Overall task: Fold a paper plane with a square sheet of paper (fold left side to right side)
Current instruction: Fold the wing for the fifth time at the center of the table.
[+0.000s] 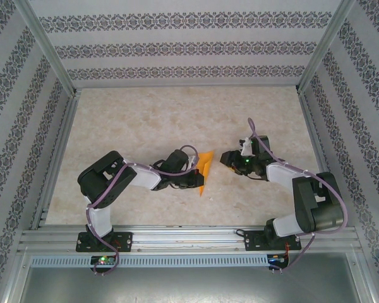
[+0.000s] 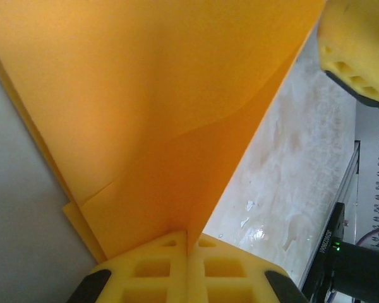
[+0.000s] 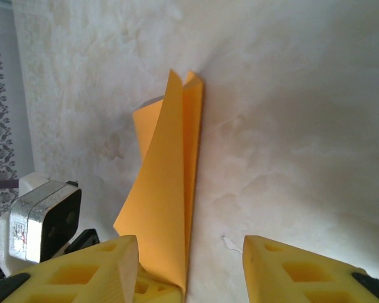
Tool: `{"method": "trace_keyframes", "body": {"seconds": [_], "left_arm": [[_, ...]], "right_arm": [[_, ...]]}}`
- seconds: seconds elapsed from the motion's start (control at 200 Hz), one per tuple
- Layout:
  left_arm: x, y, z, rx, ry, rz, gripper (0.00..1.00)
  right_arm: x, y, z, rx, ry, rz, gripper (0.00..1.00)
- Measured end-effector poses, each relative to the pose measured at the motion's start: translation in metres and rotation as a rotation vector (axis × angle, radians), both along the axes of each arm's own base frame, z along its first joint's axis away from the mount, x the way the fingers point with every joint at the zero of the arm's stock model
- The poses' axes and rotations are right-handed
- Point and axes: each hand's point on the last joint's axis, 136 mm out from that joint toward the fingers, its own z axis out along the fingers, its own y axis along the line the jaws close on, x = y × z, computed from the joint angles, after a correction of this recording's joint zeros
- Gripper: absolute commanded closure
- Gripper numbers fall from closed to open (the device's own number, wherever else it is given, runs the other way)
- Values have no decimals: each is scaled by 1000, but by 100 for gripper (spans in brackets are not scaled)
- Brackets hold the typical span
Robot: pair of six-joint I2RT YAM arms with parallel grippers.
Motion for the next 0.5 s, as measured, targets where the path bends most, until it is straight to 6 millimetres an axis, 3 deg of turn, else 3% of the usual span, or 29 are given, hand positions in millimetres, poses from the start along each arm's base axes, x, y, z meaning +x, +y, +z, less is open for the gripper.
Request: {"method": "trace_keyframes", "body": {"seconds": [0.35,0.5], "left_arm": [[2,13,4,-101,-23,68,100],[7,15,16,-179,-30,91,100]], "right_arm": [[0,30,-1,35,-36,71,51],[0,39,-3,46,-40,89,50]]}}
